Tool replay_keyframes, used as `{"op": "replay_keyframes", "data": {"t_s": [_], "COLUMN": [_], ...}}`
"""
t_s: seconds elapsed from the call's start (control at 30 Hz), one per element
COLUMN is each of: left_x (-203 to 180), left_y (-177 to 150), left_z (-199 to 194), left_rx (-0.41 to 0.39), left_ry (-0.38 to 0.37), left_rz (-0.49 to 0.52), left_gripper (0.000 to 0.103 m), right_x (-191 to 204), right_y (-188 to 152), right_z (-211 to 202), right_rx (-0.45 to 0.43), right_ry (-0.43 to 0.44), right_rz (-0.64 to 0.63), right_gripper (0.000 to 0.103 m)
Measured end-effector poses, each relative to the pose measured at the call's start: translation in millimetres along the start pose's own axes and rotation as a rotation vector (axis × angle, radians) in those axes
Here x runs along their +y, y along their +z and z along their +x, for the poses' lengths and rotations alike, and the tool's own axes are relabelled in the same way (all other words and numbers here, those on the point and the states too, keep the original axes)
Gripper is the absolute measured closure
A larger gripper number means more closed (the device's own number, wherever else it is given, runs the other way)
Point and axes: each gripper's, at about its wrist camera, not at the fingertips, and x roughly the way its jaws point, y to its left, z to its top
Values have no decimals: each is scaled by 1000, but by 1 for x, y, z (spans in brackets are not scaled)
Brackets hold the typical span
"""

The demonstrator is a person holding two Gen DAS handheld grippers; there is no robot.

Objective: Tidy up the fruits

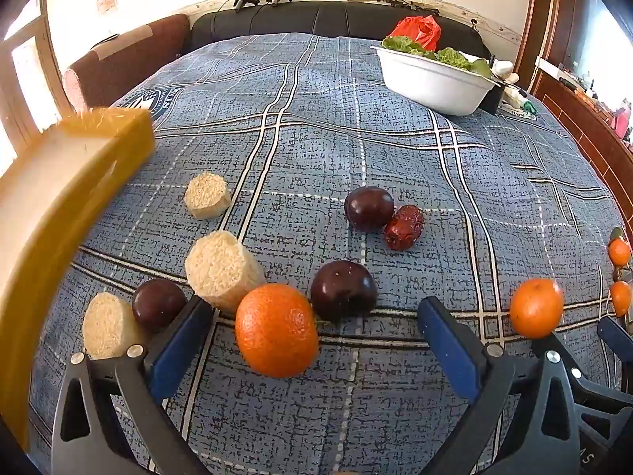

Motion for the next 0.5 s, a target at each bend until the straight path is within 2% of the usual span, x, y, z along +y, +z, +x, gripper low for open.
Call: {"op": "replay_keyframes", "data": {"t_s": [0.5], "left_x": [1], "left_y": [-1], "left_z": [0], "left_rx": [-2], "left_ry": [1], "left_rz": [-2], "left_gripper": [0], "right_x": [0], "right_y": [0], "right_z": [0], "right_rx": [5], "right_ry": [1], "right_rz": [1], "right_gripper": [0]}}
